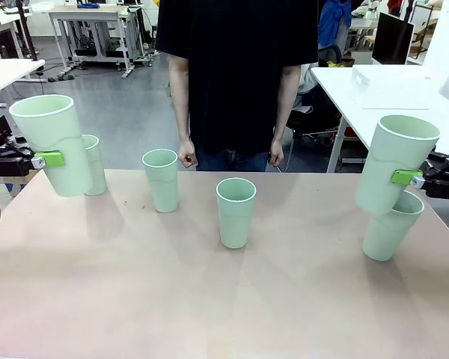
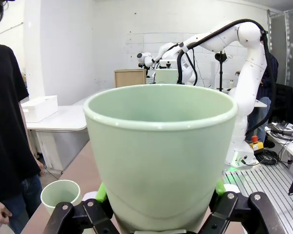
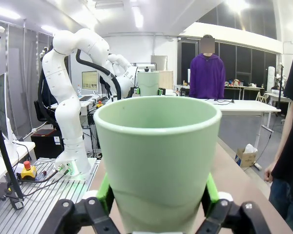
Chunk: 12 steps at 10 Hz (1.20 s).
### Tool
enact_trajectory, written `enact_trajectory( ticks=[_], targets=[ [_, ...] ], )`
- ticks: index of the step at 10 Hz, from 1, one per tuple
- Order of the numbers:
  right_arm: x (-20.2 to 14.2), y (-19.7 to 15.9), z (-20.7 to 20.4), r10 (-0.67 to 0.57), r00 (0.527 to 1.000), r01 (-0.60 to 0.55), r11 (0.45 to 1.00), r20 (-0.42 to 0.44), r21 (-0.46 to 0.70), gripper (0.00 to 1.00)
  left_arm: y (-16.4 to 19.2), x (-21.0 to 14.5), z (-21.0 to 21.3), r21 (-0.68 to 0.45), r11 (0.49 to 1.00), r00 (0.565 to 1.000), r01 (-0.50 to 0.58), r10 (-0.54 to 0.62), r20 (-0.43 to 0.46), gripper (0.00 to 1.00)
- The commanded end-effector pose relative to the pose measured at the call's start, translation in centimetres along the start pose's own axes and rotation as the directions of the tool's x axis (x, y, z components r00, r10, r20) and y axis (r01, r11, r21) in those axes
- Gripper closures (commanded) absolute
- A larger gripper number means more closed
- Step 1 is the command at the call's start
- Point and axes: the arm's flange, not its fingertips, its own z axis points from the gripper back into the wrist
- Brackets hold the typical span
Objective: Stack the cups and store them in the basket.
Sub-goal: Place the stack of Reusable plastic cups into the Pantry Basket.
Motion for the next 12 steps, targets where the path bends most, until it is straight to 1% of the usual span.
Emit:
enact_trajectory(
  ticks=[1,12],
  targets=[
    [0.24,0.08,0.07,0.007,1.0,-0.007,1.0,0.005,0.001,0.14,-0.07,0.05,-0.07,0.004,1.0,1.0,0.006,-0.006,0.006,0.13],
    [0.24,0.08,0.07,0.007,1.0,-0.007,1.0,0.005,0.001,0.14,-0.07,0.05,-0.07,0.004,1.0,1.0,0.006,-0.006,0.006,0.13]
  ],
)
